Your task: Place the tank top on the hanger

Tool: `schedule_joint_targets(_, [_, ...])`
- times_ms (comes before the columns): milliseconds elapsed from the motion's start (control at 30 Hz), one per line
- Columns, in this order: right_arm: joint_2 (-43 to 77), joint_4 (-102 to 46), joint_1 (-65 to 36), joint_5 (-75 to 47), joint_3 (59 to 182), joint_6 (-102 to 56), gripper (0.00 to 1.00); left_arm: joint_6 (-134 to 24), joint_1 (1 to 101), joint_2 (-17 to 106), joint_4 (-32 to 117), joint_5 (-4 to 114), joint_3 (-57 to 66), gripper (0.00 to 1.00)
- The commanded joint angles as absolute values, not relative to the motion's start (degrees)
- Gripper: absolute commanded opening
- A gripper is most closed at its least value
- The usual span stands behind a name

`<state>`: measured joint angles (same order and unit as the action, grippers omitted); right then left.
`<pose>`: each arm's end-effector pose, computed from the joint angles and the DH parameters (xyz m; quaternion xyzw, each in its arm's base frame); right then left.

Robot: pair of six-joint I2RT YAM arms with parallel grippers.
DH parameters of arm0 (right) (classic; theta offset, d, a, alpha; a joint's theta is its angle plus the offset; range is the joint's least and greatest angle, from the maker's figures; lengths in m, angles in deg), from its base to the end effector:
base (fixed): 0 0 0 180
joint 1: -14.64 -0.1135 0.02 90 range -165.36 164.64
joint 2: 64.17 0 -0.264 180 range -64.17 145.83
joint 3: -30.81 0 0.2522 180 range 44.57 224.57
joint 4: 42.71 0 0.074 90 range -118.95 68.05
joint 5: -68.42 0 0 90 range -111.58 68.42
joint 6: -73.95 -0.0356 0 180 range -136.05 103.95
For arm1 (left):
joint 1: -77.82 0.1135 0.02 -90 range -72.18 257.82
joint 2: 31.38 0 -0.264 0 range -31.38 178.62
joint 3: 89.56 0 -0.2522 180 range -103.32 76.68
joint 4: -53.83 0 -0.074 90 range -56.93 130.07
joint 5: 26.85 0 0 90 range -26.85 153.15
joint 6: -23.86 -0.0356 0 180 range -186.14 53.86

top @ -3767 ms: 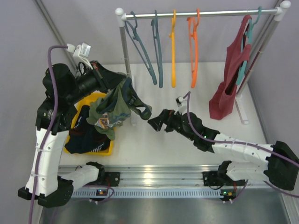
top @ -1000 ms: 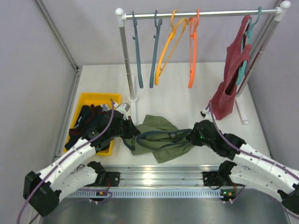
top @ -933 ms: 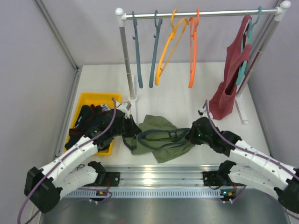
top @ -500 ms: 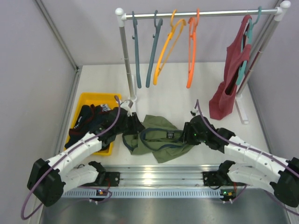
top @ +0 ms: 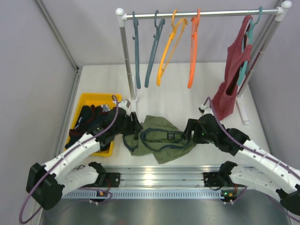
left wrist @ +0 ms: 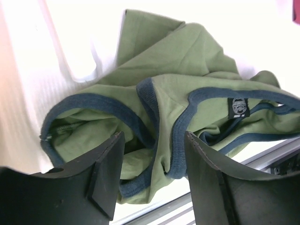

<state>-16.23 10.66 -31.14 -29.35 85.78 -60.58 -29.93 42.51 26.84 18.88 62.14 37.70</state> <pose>0.1212 0.1177 0.2613 0.0151 0.9264 0.2187 0.3062 0.1754 -0.1250 0.2428 -0.0034 0.9079 -0.2515 0.3355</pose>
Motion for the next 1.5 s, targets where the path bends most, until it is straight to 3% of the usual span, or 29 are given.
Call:
schedule_joint_targets(0, [-19.69, 15.86, -31.85, -32.13, 90.88, -59.82, 0.71, -31.59, 42.4, 24.08, 15.64, 65.52, 33.62, 0.59])
schedule_joint_targets(300, [-23.83, 22.11, -31.85, -33.79, 103.61, -57.98, 0.67, -32.56, 42.41, 21.27, 11.86, 66.4, 30.72, 0.59])
schedule_joint_targets(400, [-21.03, 24.65, -31.85, -37.91, 117.45, -55.61, 0.67, -33.0, 42.49, 20.57, 10.72, 66.58, 29.75, 0.6])
schedule_joint_targets(700, [3.74, 26.67, -30.8, -50.92, 156.82, -40.07, 0.66, -33.26, 42.49, 18.9, 8.08, 66.58, 27.82, 0.6])
schedule_joint_targets(900, [21.24, 24.4, -28.6, -56.03, 175.74, -31.96, 0.66, -33.7, 42.49, 17.75, 6.24, 67.19, 26.76, 0.6])
schedule_joint_targets(1067, [30.03, 23.87, -27.64, -59.99, 181.14, -29.58, 0.66, -33.79, 42.4, 17.14, 5.09, 67.2, 26.23, 0.6])
schedule_joint_targets(1467, [30.05, 23.17, -26.49, -63.07, 174.82, -28.62, 0.52, -33.27, 42.4, 15.64, 3.86, 67.9, 27.2, 0.6])
